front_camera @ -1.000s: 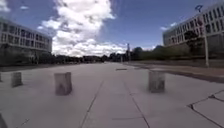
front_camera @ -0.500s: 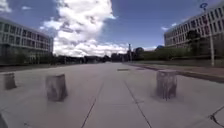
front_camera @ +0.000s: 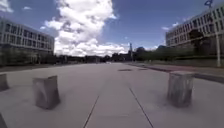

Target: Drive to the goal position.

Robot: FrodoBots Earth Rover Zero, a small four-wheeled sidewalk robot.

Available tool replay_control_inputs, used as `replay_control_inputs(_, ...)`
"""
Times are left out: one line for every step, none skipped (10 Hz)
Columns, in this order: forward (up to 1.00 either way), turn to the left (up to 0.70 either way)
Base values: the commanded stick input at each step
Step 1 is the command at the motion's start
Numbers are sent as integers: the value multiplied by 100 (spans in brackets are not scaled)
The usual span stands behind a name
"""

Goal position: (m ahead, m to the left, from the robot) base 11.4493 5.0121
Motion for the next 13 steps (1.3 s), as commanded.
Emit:
replay_control_inputs(70,0)
replay_control_inputs(70,0)
replay_control_inputs(70,0)
replay_control_inputs(70,0)
replay_control_inputs(70,0)
replay_control_inputs(70,0)
replay_control_inputs(70,0)
replay_control_inputs(70,0)
replay_control_inputs(70,0)
replay_control_inputs(70,0)
replay_control_inputs(70,0)
replay_control_inputs(70,0)
replay_control_inputs(70,0)
